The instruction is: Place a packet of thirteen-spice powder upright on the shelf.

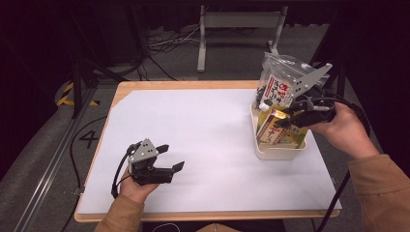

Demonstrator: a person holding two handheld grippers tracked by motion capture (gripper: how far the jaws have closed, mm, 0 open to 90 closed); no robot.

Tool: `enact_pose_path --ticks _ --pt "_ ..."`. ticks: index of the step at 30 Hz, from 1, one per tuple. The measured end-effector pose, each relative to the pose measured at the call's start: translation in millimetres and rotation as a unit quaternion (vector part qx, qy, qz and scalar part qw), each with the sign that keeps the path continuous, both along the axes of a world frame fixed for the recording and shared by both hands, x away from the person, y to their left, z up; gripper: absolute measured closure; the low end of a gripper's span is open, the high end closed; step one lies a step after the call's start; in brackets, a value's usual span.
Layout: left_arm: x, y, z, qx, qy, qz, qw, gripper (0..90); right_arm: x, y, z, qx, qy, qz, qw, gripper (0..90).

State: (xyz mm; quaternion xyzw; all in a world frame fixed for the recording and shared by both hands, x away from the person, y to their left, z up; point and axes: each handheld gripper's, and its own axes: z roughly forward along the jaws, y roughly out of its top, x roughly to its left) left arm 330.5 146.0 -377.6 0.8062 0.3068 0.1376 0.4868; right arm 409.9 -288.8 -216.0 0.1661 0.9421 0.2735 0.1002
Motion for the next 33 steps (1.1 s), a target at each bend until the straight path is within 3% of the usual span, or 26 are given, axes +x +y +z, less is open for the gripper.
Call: enact_pose_path --ticks 15,33 --pt "3.2 2.1 -2.0 0.002 0.005 0.004 1.0000 21.9 9.5 -12.2 -5.0 -0.024 -0.002 0.035 0.9991 68.3" --pt "3.2 1.9 -4.7 0.006 0.015 0.004 0.9999 22.1 20.6 -18.9 -24.9 -0.044 0.001 0.034 0.9985 68.2"
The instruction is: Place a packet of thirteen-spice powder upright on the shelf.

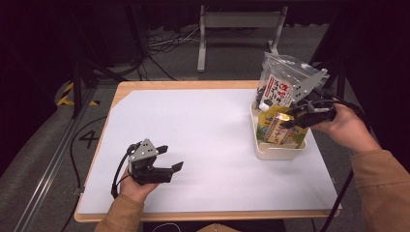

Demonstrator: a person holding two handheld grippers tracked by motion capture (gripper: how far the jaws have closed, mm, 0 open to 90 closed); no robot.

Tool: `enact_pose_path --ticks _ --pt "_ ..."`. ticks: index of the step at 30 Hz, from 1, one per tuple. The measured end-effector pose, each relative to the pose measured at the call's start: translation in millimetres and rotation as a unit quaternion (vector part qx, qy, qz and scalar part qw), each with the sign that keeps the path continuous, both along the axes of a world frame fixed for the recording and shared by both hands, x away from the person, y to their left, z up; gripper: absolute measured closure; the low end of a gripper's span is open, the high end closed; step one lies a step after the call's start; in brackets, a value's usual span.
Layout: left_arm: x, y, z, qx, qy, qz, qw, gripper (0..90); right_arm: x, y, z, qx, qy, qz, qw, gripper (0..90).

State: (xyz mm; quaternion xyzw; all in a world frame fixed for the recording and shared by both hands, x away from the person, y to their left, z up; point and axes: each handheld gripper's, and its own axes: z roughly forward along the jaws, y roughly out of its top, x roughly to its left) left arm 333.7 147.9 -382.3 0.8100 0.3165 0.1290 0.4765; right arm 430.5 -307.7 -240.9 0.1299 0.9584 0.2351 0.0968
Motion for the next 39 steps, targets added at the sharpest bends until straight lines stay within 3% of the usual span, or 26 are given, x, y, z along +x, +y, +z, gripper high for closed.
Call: enact_pose_path --ticks 8,19,29,34,39 --pt "1.4 0.0 -1.7 0.004 0.002 -0.001 1.0000 22.1 -0.4 -2.9 -3.4 0.006 0.010 0.021 0.9997 68.2" --pt "1.1 -0.3 -2.3 0.002 0.004 -0.001 1.0000 22.1 -6.3 4.5 -8.5 -0.016 0.011 0.048 0.9986 68.2" --pt "1.1 -1.3 -2.8 0.004 0.004 -0.001 1.0000 22.1 -9.9 11.2 -14.8 -0.035 0.011 0.052 0.9980 68.2" --pt "1.2 -0.5 -2.7 0.003 0.007 -0.002 1.0000 22.1 -10.8 19.8 -26.0 -0.064 0.018 0.047 0.9967 68.1" --pt "1.4 -0.3 -3.1 0.003 0.009 -0.002 1.0000 22.1 -10.4 23.1 -34.1 -0.074 0.018 0.040 0.9963 67.9"
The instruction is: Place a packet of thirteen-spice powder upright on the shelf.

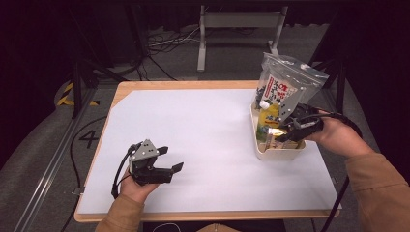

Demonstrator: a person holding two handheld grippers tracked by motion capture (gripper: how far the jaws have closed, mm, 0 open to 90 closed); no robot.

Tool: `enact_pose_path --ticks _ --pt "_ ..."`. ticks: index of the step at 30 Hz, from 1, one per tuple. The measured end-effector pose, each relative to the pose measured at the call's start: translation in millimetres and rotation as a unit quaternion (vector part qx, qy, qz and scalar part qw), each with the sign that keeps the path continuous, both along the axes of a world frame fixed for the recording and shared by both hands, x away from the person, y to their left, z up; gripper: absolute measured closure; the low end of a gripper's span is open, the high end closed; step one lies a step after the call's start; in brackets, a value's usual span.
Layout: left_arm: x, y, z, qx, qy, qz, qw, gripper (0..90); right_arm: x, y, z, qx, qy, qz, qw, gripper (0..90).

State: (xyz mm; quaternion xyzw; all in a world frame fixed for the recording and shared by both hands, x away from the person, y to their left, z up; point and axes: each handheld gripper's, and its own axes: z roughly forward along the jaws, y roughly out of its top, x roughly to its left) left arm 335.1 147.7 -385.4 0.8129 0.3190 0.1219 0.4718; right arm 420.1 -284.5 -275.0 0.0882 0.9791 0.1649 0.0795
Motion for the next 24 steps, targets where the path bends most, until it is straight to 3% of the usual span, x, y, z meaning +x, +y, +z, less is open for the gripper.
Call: enact_pose_path --ticks 17,20,22,24 --pt "0.3 -0.2 -0.5 0.000 0.004 0.001 1.0000 22.1 -0.1 -1.5 -23.9 0.003 -0.003 -0.016 0.9999 66.9" --pt "0.6 -0.2 -0.9 0.001 0.002 0.001 1.0000 22.1 -1.4 0.4 -27.9 -0.003 0.000 -0.019 0.9998 64.8" --pt "0.4 0.0 -0.8 0.001 0.004 0.000 1.0000 22.1 0.4 3.0 -35.8 -0.026 0.011 -0.027 0.9992 63.9" --pt "0.6 0.5 -0.7 0.001 0.004 0.001 1.0000 22.1 0.2 3.5 -37.8 -0.028 0.003 -0.025 0.9993 64.3"
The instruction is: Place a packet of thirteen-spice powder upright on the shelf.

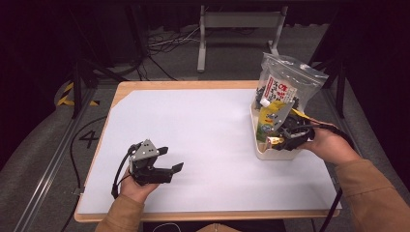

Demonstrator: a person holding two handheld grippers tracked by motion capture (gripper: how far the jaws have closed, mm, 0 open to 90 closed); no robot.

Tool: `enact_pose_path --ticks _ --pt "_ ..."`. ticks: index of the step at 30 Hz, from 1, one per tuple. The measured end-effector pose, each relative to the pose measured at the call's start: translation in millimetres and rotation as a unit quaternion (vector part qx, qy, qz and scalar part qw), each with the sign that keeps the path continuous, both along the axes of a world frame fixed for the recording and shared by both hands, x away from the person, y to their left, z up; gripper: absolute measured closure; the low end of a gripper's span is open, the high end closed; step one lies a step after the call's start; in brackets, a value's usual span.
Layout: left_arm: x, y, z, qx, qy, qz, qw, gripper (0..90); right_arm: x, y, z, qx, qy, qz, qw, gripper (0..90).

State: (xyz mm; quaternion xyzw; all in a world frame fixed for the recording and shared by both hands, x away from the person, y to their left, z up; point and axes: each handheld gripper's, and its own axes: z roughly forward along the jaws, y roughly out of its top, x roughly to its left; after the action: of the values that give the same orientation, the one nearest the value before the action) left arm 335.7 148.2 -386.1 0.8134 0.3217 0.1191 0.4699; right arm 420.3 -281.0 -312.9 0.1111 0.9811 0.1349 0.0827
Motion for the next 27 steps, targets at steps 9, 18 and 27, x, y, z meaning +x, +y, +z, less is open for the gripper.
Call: enact_pose_path --ticks 9,18,27 --pt "0.1 1.0 -0.6 -0.004 0.003 0.003 1.0000 22.1 -2.5 -4.0 -0.1 0.015 -0.003 -0.009 0.9998 61.5" --pt "0.5 2.8 0.1 -0.003 -0.001 0.004 1.0000 21.2 -12.8 -14.0 5.1 0.071 -0.019 -0.027 0.9969 36.5" --pt "-6.8 17.1 3.5 -0.013 -0.006 0.019 0.9997 21.1 -39.3 -39.5 17.2 0.171 -0.084 -0.054 0.9803 31.2"
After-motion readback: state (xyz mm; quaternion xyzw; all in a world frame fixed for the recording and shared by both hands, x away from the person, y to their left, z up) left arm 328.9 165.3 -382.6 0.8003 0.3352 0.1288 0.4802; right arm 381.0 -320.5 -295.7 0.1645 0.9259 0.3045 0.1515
